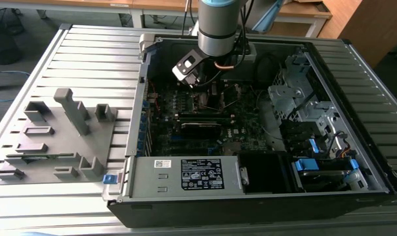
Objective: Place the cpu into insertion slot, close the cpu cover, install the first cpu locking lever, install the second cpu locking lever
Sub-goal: 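Place the cpu into insertion slot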
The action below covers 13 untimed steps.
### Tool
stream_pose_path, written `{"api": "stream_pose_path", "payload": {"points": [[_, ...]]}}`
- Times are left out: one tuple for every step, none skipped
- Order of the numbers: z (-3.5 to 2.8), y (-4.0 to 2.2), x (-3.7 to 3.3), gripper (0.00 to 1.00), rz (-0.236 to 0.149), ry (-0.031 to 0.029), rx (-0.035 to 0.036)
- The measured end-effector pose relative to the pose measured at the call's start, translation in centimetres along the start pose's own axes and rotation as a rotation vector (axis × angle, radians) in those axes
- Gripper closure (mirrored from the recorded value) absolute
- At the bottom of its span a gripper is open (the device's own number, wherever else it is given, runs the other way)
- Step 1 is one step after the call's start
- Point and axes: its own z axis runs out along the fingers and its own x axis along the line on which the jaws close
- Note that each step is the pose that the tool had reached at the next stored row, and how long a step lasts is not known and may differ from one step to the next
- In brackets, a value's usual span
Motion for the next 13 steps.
{"api": "stream_pose_path", "payload": {"points": [[0.0, 0.0, 0.0, 0.46, 0.0, -0.0001, 0.0], [0.0, 0.0, 0.0, 0.46, 0.0, -0.0001, 0.0], [0.01, 0.0, 0.01, 0.46, 0.0, 0.0001, -0.0001], [0.02, 0.0, 0.01, 0.46, 0.0, 0.0002, -0.0001], [0.02, -0.01, 0.0, 0.46, 0.0, 0.0002, -0.0002], [0.04, -0.07, 0.0, 0.46, 0.0, 0.0005, -0.0005], [0.06, -0.15, 0.0, 0.46, 0.0, 0.0005, -0.0008], [0.07, -0.19, 0.0, 0.46, 0.0, 0.0003, -0.0009], [0.11, -0.21, 0.0, 0.46, 0.0, 0.0003, -0.0011], [0.17, -0.24, 0.0, 0.46, 0.0, 0.0004, -0.0011], [0.23, -0.27, -0.01, 0.46, 0.0, 0.0003, -0.0011], [0.3, -0.29, -0.01, 0.46, 0.0, 0.0003, -0.0012], [0.37, -0.31, -0.01, 0.46, 0.0, 0.0003, -0.0013]]}}
